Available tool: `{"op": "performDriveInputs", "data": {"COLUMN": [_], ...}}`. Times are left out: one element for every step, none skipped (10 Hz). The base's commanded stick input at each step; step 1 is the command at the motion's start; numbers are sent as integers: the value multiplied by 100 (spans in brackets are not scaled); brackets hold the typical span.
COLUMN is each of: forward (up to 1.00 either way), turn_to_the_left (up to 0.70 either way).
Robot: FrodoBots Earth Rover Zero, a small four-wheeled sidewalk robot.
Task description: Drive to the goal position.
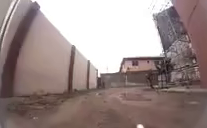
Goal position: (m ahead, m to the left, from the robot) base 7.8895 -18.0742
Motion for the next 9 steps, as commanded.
{"op": "performDriveInputs", "data": {"forward": [100,100,100,100,100,100,100,100,100], "turn_to_the_left": [0,0,0,0,0,0,0,0,0]}}
